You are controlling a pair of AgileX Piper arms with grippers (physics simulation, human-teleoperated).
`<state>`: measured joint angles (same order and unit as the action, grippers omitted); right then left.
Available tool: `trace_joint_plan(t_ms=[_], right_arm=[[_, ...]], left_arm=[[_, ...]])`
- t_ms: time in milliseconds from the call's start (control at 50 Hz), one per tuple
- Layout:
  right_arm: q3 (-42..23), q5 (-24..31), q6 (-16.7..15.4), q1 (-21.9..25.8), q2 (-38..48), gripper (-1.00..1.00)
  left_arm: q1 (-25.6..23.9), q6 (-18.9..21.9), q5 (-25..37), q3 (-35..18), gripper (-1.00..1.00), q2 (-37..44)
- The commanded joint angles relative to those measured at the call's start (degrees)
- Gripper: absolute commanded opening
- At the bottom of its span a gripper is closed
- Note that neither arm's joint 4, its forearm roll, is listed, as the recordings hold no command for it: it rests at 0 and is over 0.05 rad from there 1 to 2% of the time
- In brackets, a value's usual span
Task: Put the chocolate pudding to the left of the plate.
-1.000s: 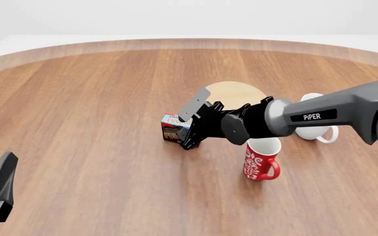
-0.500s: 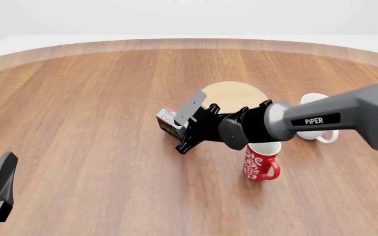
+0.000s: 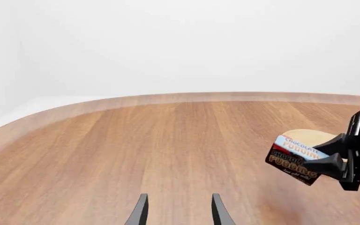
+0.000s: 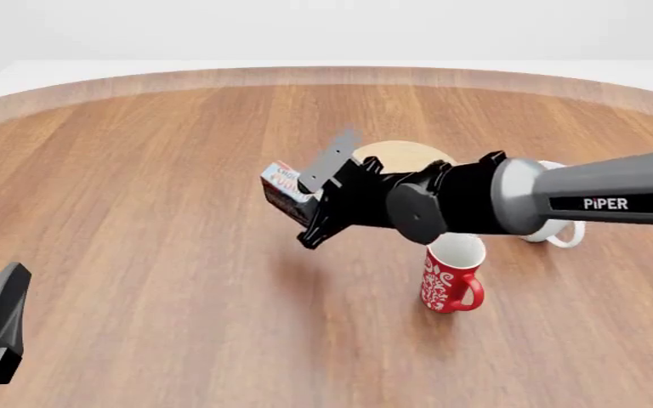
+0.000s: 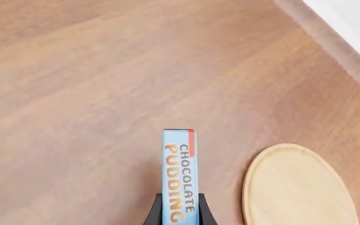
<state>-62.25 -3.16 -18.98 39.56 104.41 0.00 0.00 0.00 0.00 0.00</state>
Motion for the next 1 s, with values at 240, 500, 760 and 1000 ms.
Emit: trace_joint_plan(t_ms=[240, 500, 760, 1000], right_arm=[[-8.6, 7.7, -0.8, -1.8, -1.6, -1.00], [-15.9, 9.6, -0.7, -2.6, 3.3, -1.00], [-24.3, 10.7, -0.3, -4.0, 10.5, -1.00], [-29.7, 11.6, 0.0, -5.0, 15.6, -1.00]], left_arm=[[0.0, 0.0, 0.0, 0.0, 1.00, 0.0], [0.0, 0.0, 0.0, 0.0, 1.00, 0.0], [0.0, 0.0, 0.0, 0.0, 1.00, 0.0], [0.0, 0.0, 0.0, 0.0, 1.00, 0.0]])
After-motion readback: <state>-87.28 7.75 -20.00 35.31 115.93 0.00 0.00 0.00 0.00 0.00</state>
